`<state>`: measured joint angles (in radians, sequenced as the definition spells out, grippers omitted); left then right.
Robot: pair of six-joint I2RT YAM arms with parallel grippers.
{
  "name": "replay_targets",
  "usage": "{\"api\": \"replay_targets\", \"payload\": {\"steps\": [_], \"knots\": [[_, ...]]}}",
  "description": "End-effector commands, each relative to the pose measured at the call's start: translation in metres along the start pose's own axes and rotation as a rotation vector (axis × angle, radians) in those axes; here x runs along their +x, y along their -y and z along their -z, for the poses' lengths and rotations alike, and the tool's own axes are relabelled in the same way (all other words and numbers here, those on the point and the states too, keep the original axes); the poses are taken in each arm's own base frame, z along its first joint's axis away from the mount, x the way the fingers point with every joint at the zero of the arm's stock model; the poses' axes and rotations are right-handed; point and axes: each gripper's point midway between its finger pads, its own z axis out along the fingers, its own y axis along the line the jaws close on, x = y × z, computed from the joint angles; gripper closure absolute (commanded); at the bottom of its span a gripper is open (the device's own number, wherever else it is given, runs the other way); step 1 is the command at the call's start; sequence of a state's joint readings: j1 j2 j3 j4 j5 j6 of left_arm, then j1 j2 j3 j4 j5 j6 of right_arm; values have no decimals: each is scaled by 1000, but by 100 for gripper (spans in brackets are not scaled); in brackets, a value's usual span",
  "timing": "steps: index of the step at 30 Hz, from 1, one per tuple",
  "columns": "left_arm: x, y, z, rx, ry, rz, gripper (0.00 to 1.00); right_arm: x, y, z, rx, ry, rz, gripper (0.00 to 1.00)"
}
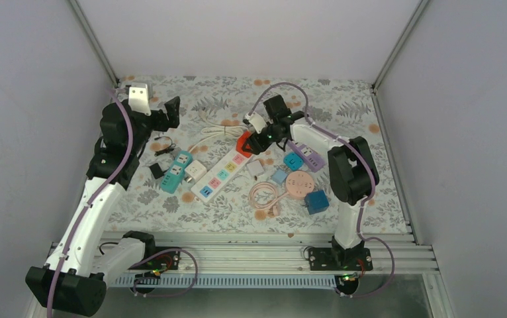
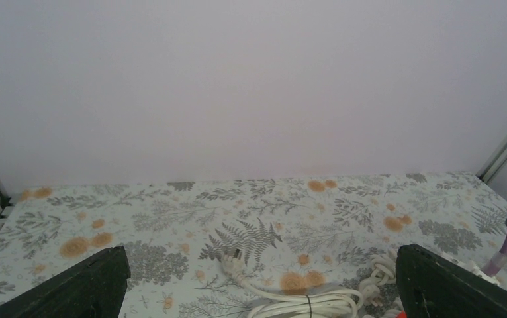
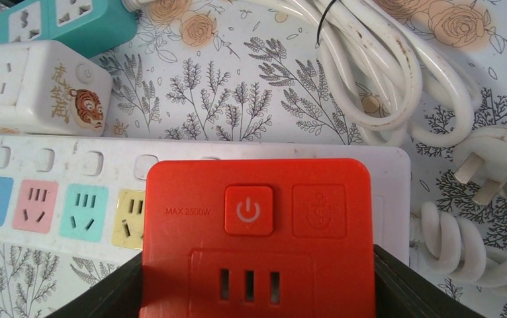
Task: Insert the plug
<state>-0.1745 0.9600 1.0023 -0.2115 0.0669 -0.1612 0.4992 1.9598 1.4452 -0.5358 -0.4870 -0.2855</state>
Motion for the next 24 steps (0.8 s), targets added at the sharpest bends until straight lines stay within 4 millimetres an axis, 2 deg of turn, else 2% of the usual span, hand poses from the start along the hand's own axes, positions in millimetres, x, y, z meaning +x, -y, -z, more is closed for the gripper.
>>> {"api": "replay_targets", "payload": {"steps": [1, 6, 14, 17, 21, 24], "knots": [[-3, -8, 2, -42, 13, -22, 0, 11, 21, -6, 158, -68, -22, 59], [-1, -10, 1, -48, 7, -23, 0, 10, 10, -7, 190, -81, -12, 59], [1, -13, 0, -55, -5, -19, 0, 16, 7, -19, 177, -80, -69, 59], [2, -13, 0, -57, -7, -18, 0, 24, 8, -22, 187, -88, -59, 59], [2, -14, 0, -59, -8, -17, 0, 38, 20, -27, 241, -129, -46, 60], [2, -14, 1, -62, -9, -19, 0, 60, 27, -33, 269, -193, -17, 60]]}}
